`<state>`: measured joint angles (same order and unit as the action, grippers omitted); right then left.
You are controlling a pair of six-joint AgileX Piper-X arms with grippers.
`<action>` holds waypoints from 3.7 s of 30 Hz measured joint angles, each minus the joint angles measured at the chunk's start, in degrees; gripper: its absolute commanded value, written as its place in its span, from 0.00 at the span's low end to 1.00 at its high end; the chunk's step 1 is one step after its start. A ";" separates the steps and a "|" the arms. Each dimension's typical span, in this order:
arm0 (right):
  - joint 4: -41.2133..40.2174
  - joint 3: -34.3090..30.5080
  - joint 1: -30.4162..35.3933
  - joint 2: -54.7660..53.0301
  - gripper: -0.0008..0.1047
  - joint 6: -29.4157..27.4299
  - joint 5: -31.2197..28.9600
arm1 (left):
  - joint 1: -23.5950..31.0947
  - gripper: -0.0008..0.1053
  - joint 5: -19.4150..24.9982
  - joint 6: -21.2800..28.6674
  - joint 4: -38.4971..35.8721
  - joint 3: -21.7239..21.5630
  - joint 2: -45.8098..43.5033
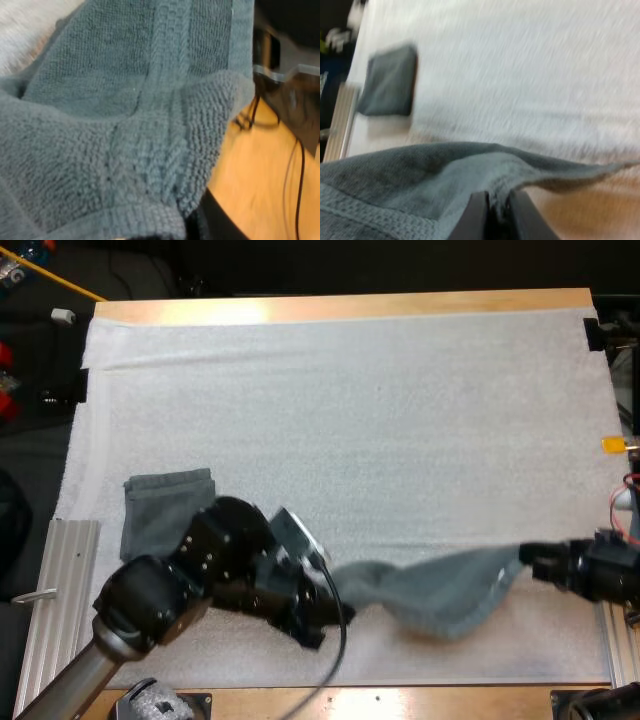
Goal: Pick towel from pile, fold and stack
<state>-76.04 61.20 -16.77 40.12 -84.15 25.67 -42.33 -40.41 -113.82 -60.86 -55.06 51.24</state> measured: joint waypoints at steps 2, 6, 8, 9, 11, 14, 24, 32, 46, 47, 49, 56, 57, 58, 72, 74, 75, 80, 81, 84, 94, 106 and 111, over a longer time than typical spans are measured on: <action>-4.66 2.29 -2.07 0.00 0.01 -0.08 -1.21 | -2.72 0.01 3.24 -0.51 -2.33 -1.10 -0.44; -10.76 5.37 -6.10 -0.36 0.01 0.03 -3.19 | -5.93 0.01 6.07 -0.72 -6.99 -1.84 -1.37; -11.28 5.38 -7.94 -0.45 0.01 0.75 -3.73 | -6.36 0.01 8.18 -0.65 -9.40 -1.77 -1.38; -11.27 4.96 -8.72 -0.45 0.01 1.22 -4.46 | -6.34 0.01 9.03 -0.34 -9.87 -1.52 -1.38; -9.81 2.95 -10.15 -0.45 0.01 2.82 -6.27 | -6.32 0.01 11.52 1.62 -9.52 -0.19 -1.28; -4.28 -2.90 -11.29 -0.34 0.01 6.03 -7.13 | -5.40 0.01 12.62 2.49 -7.46 2.97 0.43; 19.11 -17.07 -11.43 14.89 0.01 12.20 -7.49 | 10.80 0.01 6.94 7.67 5.28 8.71 15.46; 37.31 -17.05 -11.43 30.42 0.01 19.74 -7.49 | 21.17 0.01 -5.36 8.32 15.80 8.71 28.52; 50.69 -17.05 -4.44 40.93 0.01 30.19 -7.59 | 30.84 0.01 -10.04 3.72 24.25 8.71 39.29; 50.84 -17.05 -3.94 40.94 0.01 30.25 -7.58 | 31.30 0.01 -10.07 2.94 25.22 8.71 39.36; 51.31 -17.05 -3.12 41.14 0.01 30.75 -7.58 | 32.11 0.05 -10.20 1.49 27.05 8.71 39.35; 54.54 -17.05 -2.30 41.25 0.08 31.48 -7.64 | 32.95 0.49 -10.30 -0.11 29.69 8.71 39.35; 55.82 -17.05 -2.30 41.25 0.14 31.63 -7.37 | 32.95 0.55 -10.30 -0.12 29.88 8.72 39.35; 57.28 -17.05 -2.30 41.25 0.20 32.08 -7.10 | 32.95 0.59 -10.30 -0.38 30.16 8.79 39.35; 72.85 -17.05 -2.30 37.27 0.63 25.52 -6.63 | 32.95 0.61 -13.01 -0.70 31.71 2.56 35.58; 71.28 -17.05 -2.30 34.92 0.63 23.12 -6.63 | 32.95 0.61 -13.02 -0.64 31.73 2.37 33.40; 69.83 -17.05 -2.30 33.47 0.63 22.02 -6.63 | 32.95 0.61 -13.02 -0.40 31.31 2.39 32.09; 58.50 -17.05 -2.30 26.41 0.63 15.20 -6.92 | 32.92 0.61 -9.29 3.88 24.46 2.39 24.76; 56.23 -17.05 -2.30 24.99 0.63 13.99 -6.92 | 32.80 0.61 -7.71 5.23 22.26 2.39 23.02; 48.88 -17.05 -2.30 20.90 0.63 10.47 -7.41 | 32.46 0.61 -3.41 8.65 16.17 2.39 18.00; 27.75 -17.05 -2.30 6.62 0.63 5.06 -8.84 | 24.50 0.61 9.14 12.46 2.32 2.39 4.66; 7.91 -17.10 -2.30 -2.74 0.63 3.51 -8.84 | 12.32 0.61 20.63 11.97 -9.10 3.80 -0.45; 5.48 -20.93 -2.30 -3.01 0.63 2.69 -8.65 | 10.90 0.61 20.83 9.33 -9.55 9.22 -0.75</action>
<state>-70.56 40.27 -19.07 37.11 -81.45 17.02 -31.43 -19.58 -104.48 -70.41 -45.84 50.48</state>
